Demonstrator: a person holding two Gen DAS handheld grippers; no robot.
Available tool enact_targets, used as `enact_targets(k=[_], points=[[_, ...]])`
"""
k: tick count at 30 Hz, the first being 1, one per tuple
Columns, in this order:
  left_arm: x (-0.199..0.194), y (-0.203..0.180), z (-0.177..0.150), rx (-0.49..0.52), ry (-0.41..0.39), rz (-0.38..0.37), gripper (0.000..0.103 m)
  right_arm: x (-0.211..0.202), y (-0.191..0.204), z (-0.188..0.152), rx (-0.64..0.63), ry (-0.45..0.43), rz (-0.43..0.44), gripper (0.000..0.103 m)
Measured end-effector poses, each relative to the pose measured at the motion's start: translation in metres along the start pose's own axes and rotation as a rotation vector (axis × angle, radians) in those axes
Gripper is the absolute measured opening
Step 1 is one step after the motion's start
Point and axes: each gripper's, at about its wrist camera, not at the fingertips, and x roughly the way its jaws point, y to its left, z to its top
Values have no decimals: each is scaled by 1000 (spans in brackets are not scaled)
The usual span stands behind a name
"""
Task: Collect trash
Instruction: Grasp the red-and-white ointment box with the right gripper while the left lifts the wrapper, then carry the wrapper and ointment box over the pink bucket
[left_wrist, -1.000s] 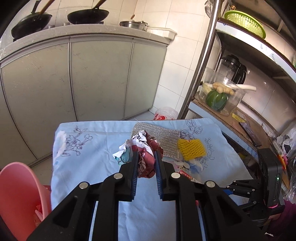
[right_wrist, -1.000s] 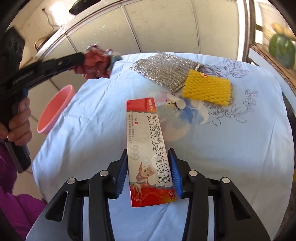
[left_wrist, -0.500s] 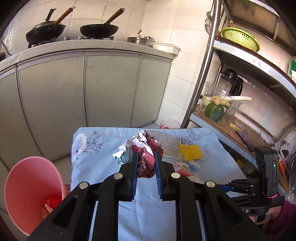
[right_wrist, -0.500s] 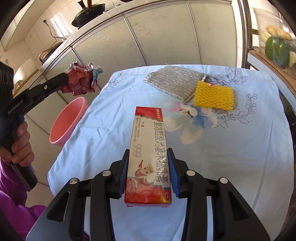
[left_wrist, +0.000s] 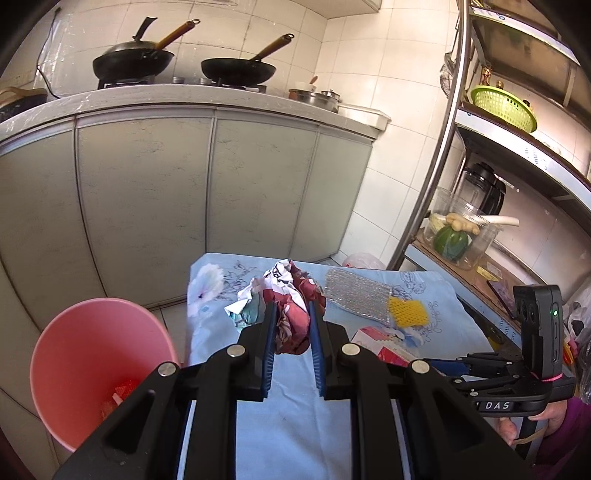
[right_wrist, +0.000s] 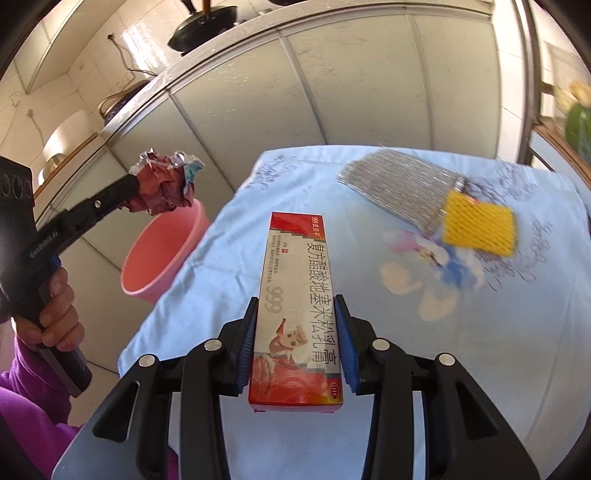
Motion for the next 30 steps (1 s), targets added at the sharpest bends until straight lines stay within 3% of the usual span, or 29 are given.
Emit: enact_targets(k=[15,30], points=[[-32,88,-19,-127,-34,240,16,54,95,59,-176,31,150,40],[-34,148,-63,-233,75,404,17,129,185,86,-270,167,213,40]])
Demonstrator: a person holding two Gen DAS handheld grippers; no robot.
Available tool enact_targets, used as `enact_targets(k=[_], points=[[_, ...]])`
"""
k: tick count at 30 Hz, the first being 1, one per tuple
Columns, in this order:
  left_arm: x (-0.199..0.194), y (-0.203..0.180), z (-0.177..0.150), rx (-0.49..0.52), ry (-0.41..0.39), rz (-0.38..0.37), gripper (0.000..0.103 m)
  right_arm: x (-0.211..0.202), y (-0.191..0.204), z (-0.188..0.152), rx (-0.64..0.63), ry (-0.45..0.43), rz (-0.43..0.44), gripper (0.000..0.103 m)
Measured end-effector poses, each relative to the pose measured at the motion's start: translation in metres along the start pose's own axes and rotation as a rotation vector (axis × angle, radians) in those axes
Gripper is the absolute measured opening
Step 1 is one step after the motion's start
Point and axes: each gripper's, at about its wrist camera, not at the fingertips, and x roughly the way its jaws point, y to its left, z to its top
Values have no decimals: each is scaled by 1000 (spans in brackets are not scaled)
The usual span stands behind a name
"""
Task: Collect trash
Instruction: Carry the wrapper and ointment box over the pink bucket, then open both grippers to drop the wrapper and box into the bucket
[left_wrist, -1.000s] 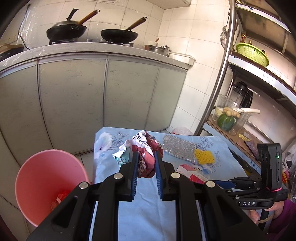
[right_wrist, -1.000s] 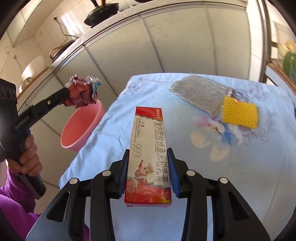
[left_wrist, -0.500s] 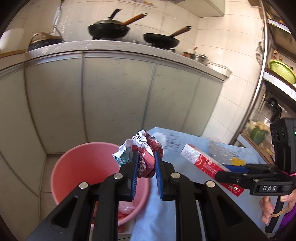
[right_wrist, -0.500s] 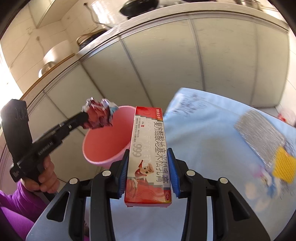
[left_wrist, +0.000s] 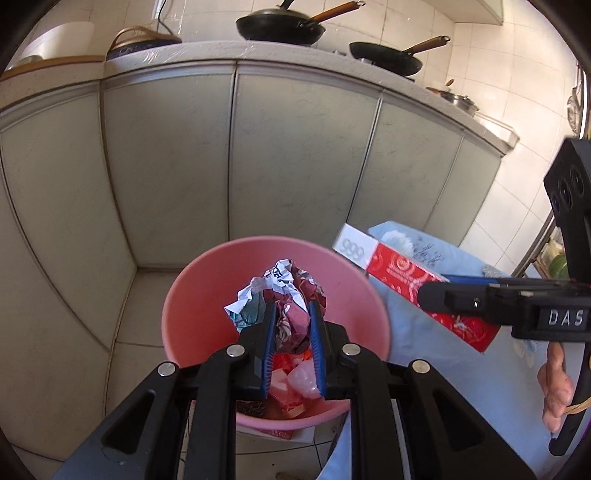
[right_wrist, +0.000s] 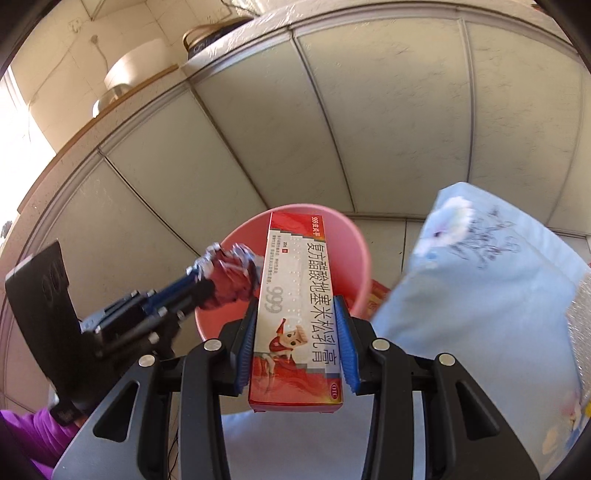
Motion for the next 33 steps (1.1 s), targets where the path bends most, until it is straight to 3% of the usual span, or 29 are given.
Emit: enact_targets(k=[13,19,22,33], points=[[22,5,-20,-15,95,29,19,45,4,5,75,71,-14,40],[24,2,-20,-12,96,48,24,50,6,8,86,65,-12,40],[24,2,-20,-26,99,44,28,48,10,7,73,49,-4,50],[18,6,-18,-58,89,30,30,35,11,2,35,11,-21,50]])
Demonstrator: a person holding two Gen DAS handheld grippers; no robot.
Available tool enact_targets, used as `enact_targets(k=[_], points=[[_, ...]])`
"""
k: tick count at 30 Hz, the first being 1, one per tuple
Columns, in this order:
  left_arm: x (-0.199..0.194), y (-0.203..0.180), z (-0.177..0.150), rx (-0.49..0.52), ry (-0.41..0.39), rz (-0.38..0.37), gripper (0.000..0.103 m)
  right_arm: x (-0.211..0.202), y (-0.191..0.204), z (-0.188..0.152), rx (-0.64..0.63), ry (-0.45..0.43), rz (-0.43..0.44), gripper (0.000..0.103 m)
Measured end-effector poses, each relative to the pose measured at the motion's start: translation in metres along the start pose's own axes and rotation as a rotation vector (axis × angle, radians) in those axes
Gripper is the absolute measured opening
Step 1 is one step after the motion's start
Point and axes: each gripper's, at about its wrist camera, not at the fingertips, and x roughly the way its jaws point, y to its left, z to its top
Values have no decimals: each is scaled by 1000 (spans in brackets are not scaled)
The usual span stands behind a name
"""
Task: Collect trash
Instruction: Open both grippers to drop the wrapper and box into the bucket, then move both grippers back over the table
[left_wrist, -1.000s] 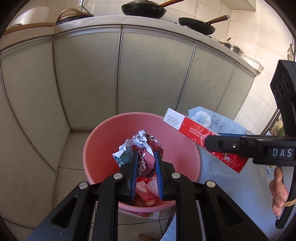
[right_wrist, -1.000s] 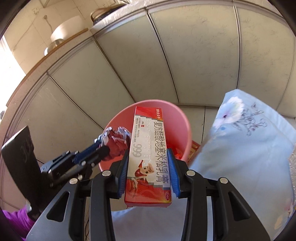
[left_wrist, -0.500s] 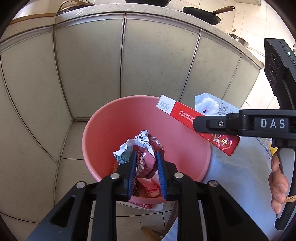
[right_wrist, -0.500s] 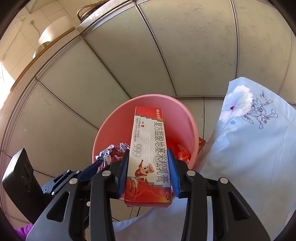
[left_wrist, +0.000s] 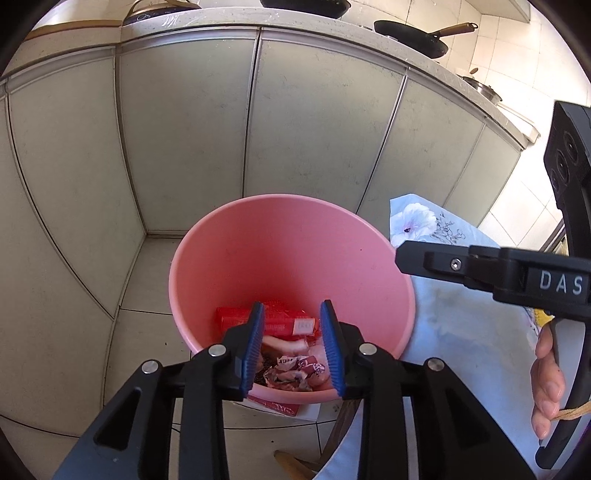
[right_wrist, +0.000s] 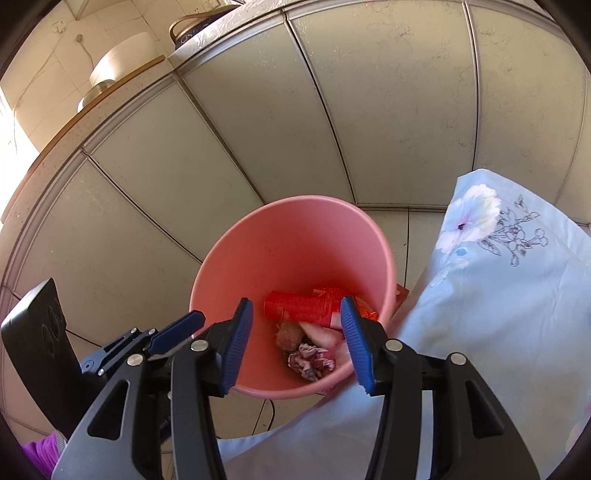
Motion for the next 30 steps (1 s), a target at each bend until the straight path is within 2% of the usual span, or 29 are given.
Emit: enact_targets(k=[6,18,26,30], points=[[-4,-3,3,-11,-5,-25,33,-20,-8,-13,-17,-43,-31,50],[-15,-42,7,75,-20,-66,33,-76,-51,-53,48,-132,-106,50],[-15,-92,11,154,-23,-131,33,-116,-86,-81,112,-187,-198,50],[-14,-124,14,205,-27,-166,33,-138,-104,-96,125,-231,-270,50]])
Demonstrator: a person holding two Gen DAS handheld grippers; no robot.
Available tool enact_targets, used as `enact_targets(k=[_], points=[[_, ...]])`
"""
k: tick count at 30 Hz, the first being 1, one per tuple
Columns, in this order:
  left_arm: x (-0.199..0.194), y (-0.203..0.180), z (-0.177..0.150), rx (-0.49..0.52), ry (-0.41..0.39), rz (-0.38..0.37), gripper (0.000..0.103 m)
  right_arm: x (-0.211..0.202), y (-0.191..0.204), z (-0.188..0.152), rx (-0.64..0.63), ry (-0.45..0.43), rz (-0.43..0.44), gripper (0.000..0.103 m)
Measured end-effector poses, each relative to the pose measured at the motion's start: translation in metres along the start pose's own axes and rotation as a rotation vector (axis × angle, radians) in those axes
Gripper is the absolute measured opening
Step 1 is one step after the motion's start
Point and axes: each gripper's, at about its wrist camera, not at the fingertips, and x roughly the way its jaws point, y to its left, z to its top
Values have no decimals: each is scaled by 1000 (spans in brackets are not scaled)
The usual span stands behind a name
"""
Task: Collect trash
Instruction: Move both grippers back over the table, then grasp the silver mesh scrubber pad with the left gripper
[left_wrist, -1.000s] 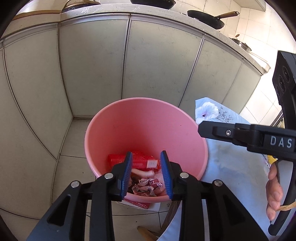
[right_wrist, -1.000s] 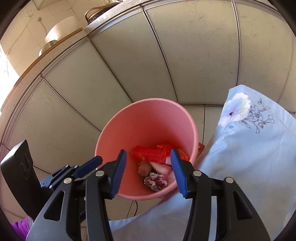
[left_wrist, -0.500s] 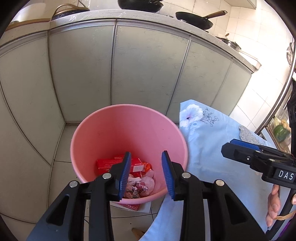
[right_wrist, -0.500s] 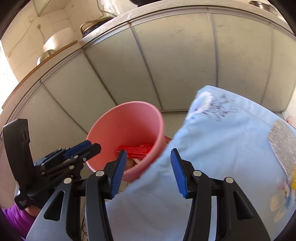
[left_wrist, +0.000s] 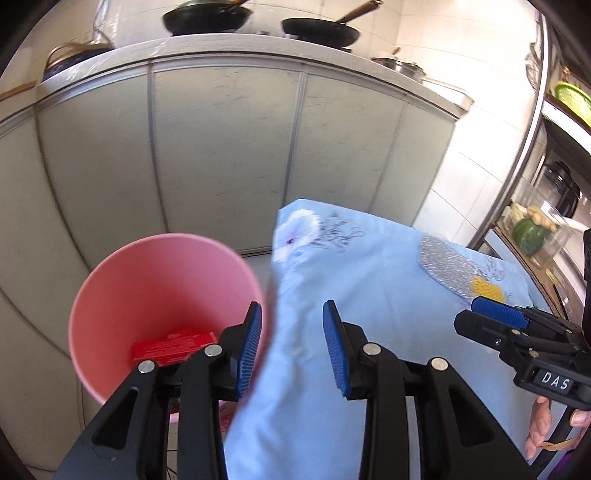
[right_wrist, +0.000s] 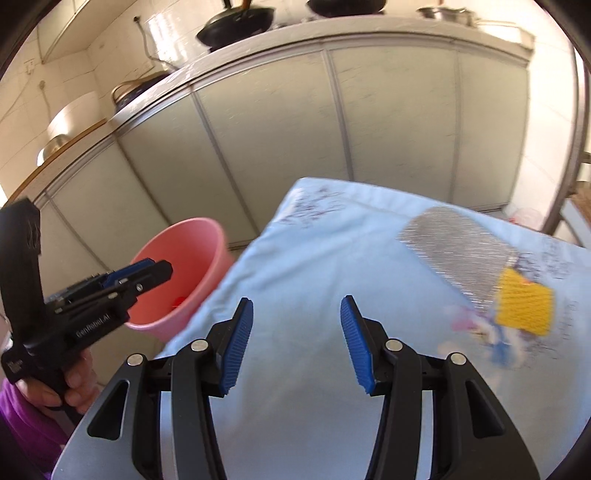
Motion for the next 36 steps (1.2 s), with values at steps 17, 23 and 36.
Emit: enact_targets(k=[17,23,36], points=[[45,-88,23,144,53,-90,34,-25,-102,-29,145,-74,-195,50],[69,-111,35,184,55,-130,34,-25,-123,-29,169,-101,-268,50],[146,-158,58,211,117,-206,34,-14,-154,-28,229,-77,-314,50]])
